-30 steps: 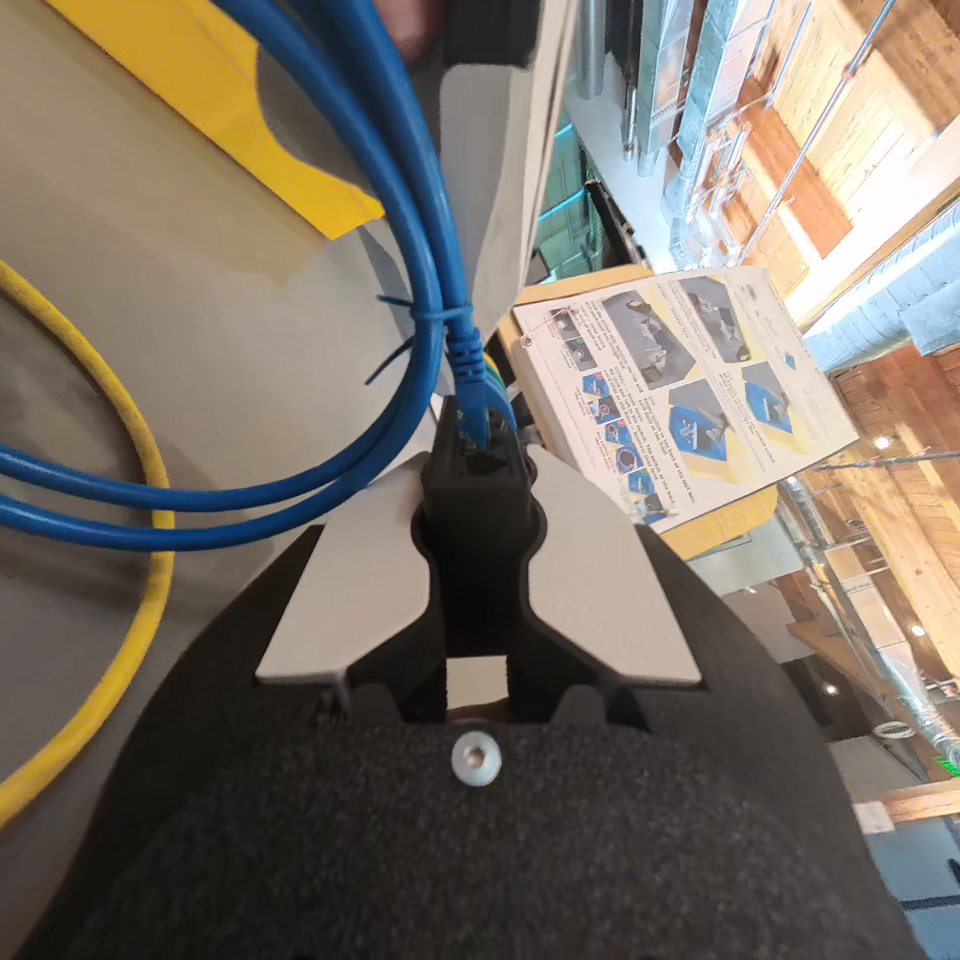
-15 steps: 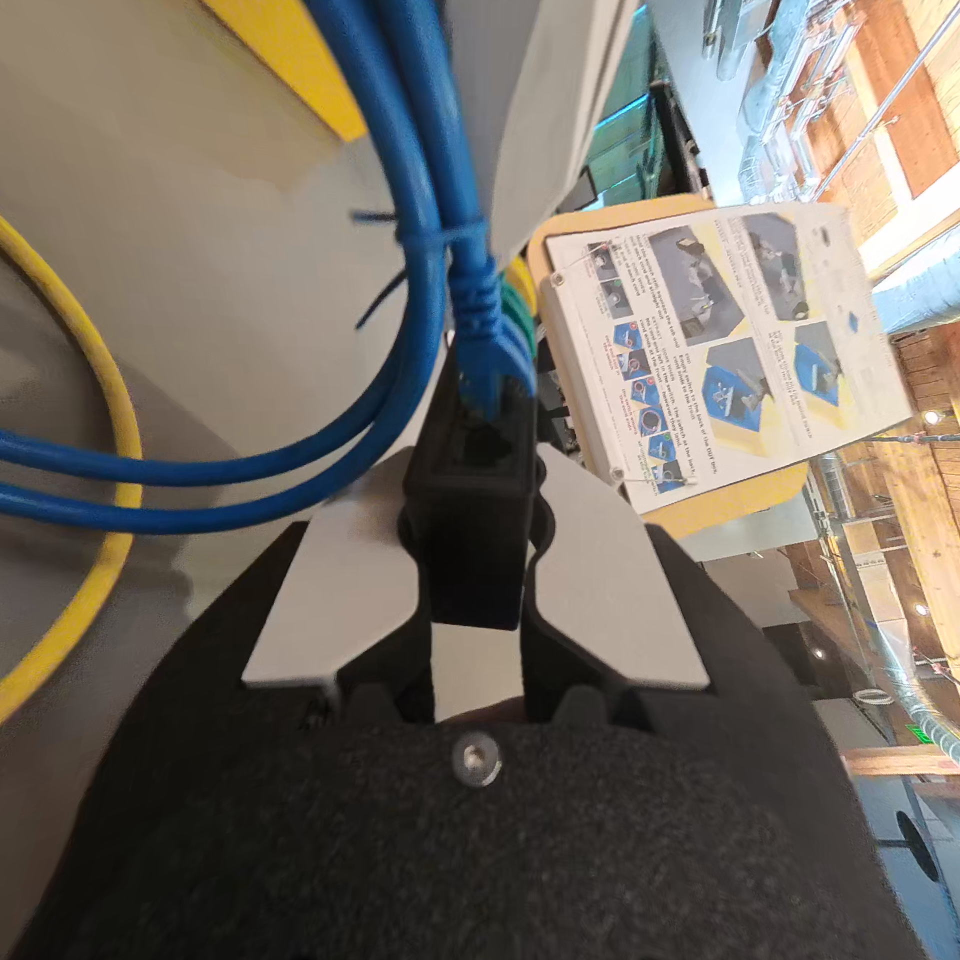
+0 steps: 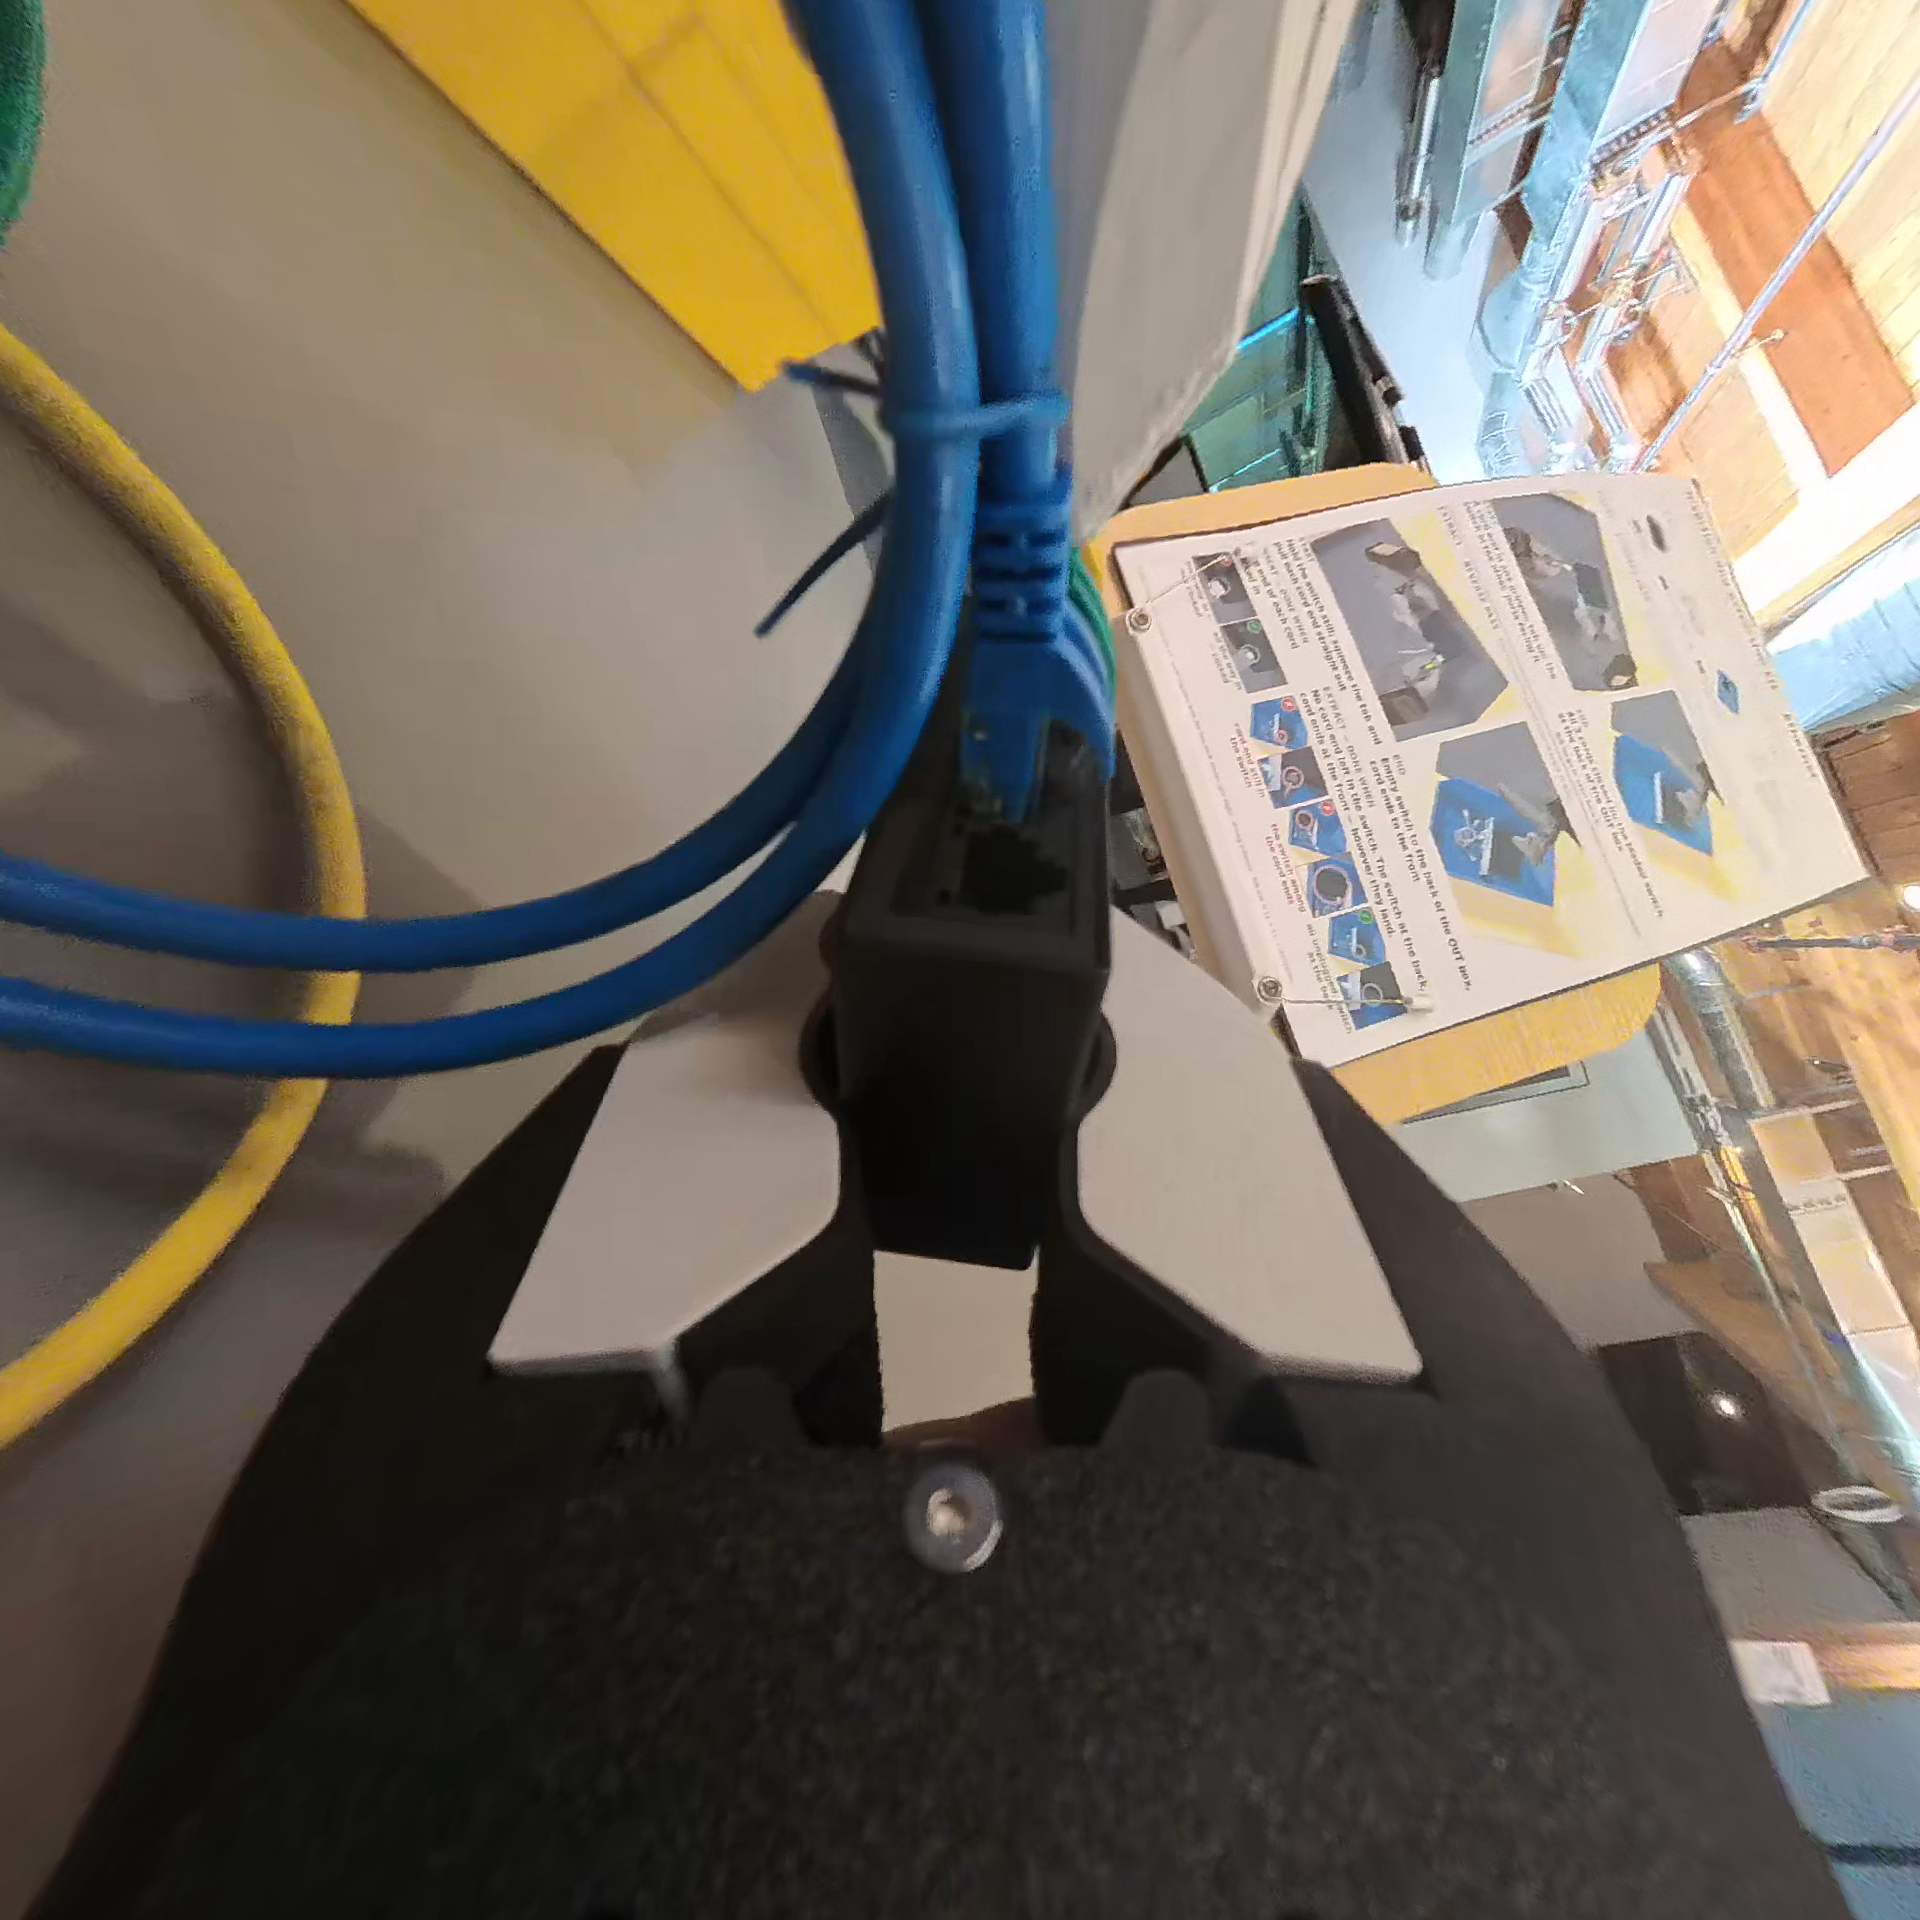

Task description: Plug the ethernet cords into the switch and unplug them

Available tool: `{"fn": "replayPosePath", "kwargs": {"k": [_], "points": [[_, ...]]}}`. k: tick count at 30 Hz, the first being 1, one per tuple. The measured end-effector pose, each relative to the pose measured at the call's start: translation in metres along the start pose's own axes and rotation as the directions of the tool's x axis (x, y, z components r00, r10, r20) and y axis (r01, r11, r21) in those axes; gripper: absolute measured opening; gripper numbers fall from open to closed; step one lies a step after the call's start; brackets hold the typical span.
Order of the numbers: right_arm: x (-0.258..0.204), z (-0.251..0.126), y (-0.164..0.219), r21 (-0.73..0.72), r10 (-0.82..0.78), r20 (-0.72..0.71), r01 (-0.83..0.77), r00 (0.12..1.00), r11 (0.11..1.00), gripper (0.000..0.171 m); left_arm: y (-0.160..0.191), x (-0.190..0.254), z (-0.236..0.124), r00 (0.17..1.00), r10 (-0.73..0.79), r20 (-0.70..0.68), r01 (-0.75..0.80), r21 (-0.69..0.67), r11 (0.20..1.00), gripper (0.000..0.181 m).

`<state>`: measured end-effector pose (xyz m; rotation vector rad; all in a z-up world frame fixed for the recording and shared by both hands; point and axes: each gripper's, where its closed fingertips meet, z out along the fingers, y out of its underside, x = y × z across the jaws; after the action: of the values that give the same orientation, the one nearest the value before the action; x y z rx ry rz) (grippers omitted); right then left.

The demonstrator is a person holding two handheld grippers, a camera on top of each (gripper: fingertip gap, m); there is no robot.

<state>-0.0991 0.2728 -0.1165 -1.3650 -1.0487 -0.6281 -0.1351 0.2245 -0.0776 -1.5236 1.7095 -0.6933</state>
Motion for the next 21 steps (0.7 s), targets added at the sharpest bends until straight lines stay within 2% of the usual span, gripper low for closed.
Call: {"fn": "replayPosePath", "kwargs": {"k": [9, 12, 14, 16, 18, 19, 21], "points": [[-0.009, 0.009, 0.009, -0.056, -0.018, 0.017, 0.019, 1.0, 0.998, 0.037, 0.015, -0.01, 0.008, 1.0, -0.008, 0.012, 0.008, -0.06, 0.998, 0.009], [-0.008, 0.011, 0.006, -0.034, 0.038, 0.028, -0.037, 0.999, 0.999, 0.037, 0.009, -0.011, 0.001, 1.0, -0.011, -0.007, 0.011, -0.039, 0.999, 0.009], [-0.01, 0.011, 0.007, -0.043, 0.024, 0.036, -0.022, 0.999, 0.999, 0.037, -0.013, -0.014, -0.022, 0.999, -0.023, 0.025, 0.021, 0.076, 0.997, 0.019], [-0.01, 0.009, 0.009, -0.045, 0.03, 0.04, -0.028, 0.999, 0.999, 0.037, -0.033, -0.015, -0.061, 0.997, -0.068, 0.034, 0.061, 0.184, 0.981, 0.028], [-0.008, 0.008, 0.009, -0.052, 0.027, 0.034, -0.025, 0.999, 0.998, 0.037, -0.039, -0.009, -0.103, 0.991, -0.13, 0.018, 0.119, 0.295, 0.948, 0.031], [-0.008, 0.008, 0.009, -0.058, 0.027, 0.035, -0.025, 0.999, 0.998, 0.038, -0.031, -0.004, -0.12, 0.986, -0.166, 0.014, 0.152, 0.334, 0.93, 0.031], [-0.009, 0.008, 0.008, -0.06, 0.027, 0.04, -0.025, 0.999, 0.998, 0.038, 0.006, 0.013, -0.136, 0.968, -0.252, 0.009, 0.233, 0.358, 0.904, 0.031]]}}
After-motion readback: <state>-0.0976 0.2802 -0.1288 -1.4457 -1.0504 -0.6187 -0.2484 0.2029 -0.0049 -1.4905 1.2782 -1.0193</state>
